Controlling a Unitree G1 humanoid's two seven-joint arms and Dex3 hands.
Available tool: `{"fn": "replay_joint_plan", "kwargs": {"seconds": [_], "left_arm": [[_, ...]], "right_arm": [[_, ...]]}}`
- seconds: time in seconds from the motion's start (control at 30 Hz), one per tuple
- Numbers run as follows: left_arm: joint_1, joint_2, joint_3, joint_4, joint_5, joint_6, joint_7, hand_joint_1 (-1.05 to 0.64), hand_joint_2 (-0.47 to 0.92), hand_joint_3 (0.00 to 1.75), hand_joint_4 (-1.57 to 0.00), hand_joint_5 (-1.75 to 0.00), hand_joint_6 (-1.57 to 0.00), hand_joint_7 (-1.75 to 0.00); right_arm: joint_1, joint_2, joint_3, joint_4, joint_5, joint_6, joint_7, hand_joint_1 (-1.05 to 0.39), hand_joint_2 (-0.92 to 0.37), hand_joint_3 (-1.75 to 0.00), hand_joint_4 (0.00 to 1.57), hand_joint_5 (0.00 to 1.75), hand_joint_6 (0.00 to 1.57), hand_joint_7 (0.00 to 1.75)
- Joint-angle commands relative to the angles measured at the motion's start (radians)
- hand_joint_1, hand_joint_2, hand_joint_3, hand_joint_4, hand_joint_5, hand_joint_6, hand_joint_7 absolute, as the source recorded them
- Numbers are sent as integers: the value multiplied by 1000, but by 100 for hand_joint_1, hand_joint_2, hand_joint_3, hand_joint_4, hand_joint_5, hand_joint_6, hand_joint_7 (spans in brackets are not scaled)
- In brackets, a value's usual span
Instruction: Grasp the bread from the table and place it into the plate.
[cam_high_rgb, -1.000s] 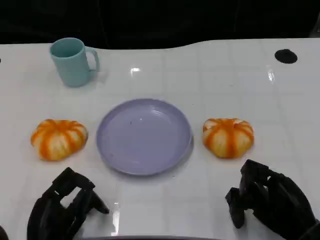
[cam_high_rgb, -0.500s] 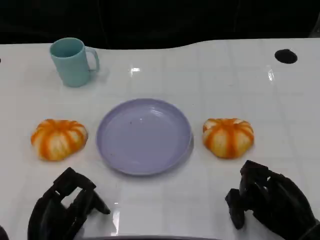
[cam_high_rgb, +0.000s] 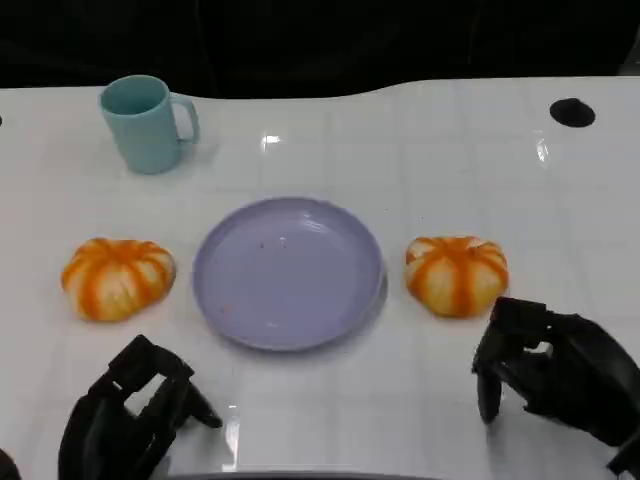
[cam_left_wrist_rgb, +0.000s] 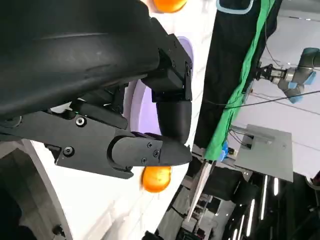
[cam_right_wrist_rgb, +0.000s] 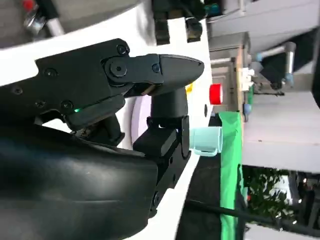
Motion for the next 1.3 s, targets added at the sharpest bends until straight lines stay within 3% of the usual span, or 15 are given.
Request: {"fn": "replay_joint_plan", "kwargs": {"seconds": [0.03, 0.17, 0.37, 0.43, 0.67, 0.97, 1.3], "left_arm": [[-3, 11, 2, 2, -4, -2, -3, -53, 92, 28, -59, -175, -48, -153], [-5, 7, 6, 7, -11, -8, -10, -52, 92, 27, -59, -175, -48, -152], [-11, 11, 6, 9, -10, 7, -3, -54, 92, 24, -61, -175, -50, -152], [-11, 11, 6, 7, -8, 12, 2, -55, 92, 23, -61, -175, -51, -152], [-13, 10, 3, 11, 3, 1, 4, -54, 92, 24, -61, -175, -51, -152], [-9, 0, 0, 1, -6, 8, -1, -54, 92, 25, -62, -175, -51, -152], [1, -6, -4, -2, 6, -10, 6, -53, 92, 26, -61, -175, -49, -154]], "right_arm": [[-9, -56, 7, -53, -77, -86, -61, -49, -92, -22, 48, 117, 55, 48], [-30, -141, 26, -102, -254, -171, -161, -53, -92, -18, 37, 75, 47, 19], [-76, -255, 50, -128, -584, -304, -402, -51, -92, -7, 21, 45, 31, 1], [-94, -275, 64, -117, -662, -310, -476, -51, -92, -3, 18, 30, 27, 0], [-188, -346, 166, -68, -986, -258, -750, -48, -87, 0, 16, 12, 22, 0], [-299, -362, 314, 65, -1134, -179, -934, -43, -82, 0, 17, 6, 24, 0], [-443, -322, 487, 264, -1225, -77, -1056, -46, -83, 0, 20, 4, 24, 0]]}}
